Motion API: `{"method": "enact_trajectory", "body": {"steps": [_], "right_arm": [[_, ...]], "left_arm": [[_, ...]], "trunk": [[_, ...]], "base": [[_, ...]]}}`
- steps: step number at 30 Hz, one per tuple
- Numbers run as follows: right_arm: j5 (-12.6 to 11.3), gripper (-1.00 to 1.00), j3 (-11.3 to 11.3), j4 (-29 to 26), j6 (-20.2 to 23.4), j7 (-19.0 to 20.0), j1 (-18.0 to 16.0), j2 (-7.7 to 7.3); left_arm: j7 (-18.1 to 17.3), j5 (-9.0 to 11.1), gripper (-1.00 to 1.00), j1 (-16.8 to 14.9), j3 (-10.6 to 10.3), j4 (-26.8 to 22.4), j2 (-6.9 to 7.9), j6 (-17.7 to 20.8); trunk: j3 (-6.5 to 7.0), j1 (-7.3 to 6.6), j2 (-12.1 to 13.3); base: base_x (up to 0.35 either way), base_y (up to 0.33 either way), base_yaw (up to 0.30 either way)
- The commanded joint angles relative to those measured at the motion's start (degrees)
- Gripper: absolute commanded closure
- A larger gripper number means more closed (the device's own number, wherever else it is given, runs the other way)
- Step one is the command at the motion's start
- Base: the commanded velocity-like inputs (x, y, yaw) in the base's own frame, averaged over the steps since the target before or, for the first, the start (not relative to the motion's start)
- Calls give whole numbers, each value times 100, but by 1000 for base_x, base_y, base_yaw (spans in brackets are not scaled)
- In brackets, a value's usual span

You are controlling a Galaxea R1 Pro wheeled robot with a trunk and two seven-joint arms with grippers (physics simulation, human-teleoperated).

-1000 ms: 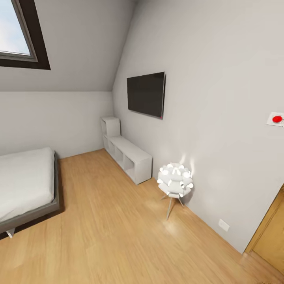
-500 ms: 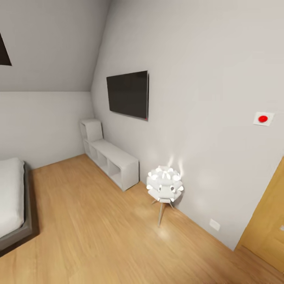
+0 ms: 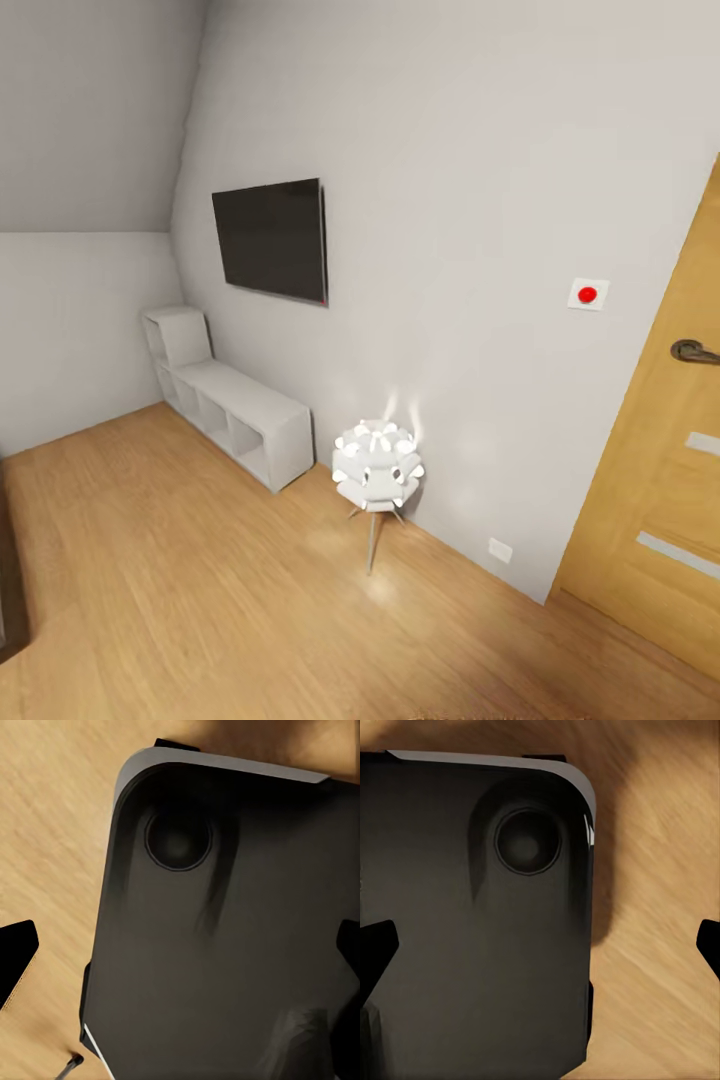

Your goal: Attach the digital camera to the camera tripod in the bedroom.

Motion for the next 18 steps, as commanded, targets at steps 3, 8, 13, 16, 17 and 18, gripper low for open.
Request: {"method": "enact_trajectory", "body": {"steps": [3, 8, 13, 16, 17, 18], "right_arm": [[1, -100, -3, 1, -16, 7, -1, -1], [2, -100, -3, 1, -14, 7, -1, 6], [2, -100, 4, 1, -16, 7, -1, 18], [9, -100, 5, 1, -20, 7, -1, 30], [11, -100, 5, 1, -20, 7, -1, 31], [14, -100, 5, 1, -21, 7, -1, 32]], "left_arm": [[-1, 39, -100, -1, 1, 1, 0, -15], [-1, 47, -100, -1, 2, 0, 0, -15], [-1, 41, -100, -1, 2, 0, 0, -15], [-1, 17, -100, -1, -2, 0, -6, -12], [-1, 15, -100, -1, -3, 0, -7, -11], [-1, 12, -100, -1, -4, 0, -7, -9]], "trunk": [[-4, 0, -2], [-4, 0, -2], [-4, 0, -2], [-4, 0, -2], [-4, 0, -2], [-4, 0, -2]], "base": [[0, 0, -300], [0, 0, -300], [74, 0, -300], [200, 0, -300], [249, 0, -300], [268, 0, -300]]}}
